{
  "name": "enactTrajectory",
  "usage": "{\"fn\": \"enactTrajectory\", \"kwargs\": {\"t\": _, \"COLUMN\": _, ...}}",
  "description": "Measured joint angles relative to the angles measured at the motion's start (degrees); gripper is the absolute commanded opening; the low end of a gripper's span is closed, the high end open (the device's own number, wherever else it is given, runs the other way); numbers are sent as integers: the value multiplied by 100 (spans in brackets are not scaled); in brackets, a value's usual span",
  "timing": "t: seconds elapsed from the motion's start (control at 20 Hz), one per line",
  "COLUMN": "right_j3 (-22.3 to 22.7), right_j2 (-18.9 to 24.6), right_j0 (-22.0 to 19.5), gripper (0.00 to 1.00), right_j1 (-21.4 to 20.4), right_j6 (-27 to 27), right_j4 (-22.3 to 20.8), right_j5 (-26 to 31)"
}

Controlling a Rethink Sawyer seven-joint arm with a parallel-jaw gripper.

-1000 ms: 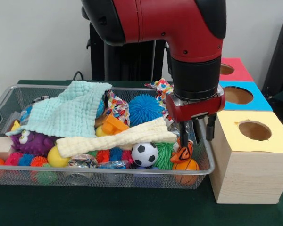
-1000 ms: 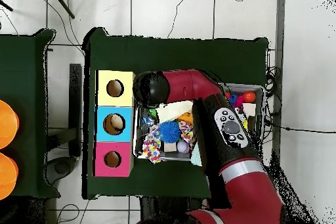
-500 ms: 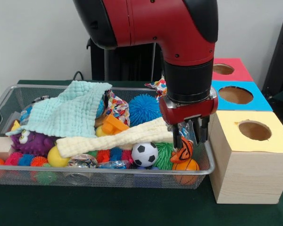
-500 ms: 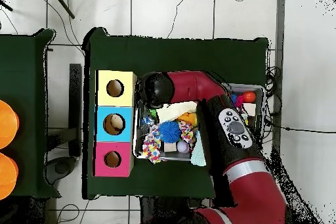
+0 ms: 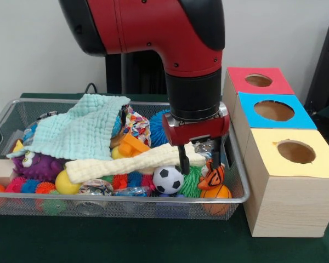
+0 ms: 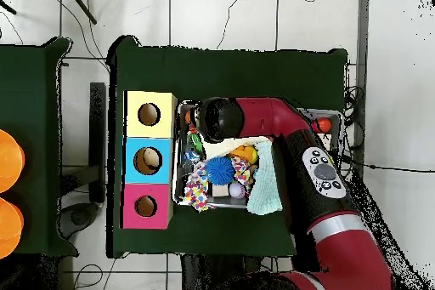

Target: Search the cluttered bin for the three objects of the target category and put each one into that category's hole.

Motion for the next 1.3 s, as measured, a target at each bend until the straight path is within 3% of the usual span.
{"fn": "enactTrajectory", "kwargs": {"t": 0.5, "right_j3": 195, "right_j2": -32, "right_j0": -1, "gripper": 100, "right_j1": 1, "right_j6": 0, "right_j4": 0, "right_j5": -566}}
{"fn": "enactTrajectory", "kwargs": {"t": 1.3, "right_j3": 485, "right_j2": -93, "right_j0": 82, "gripper": 100, "right_j1": -1, "right_j6": 0, "right_j4": 2, "right_j5": -754}}
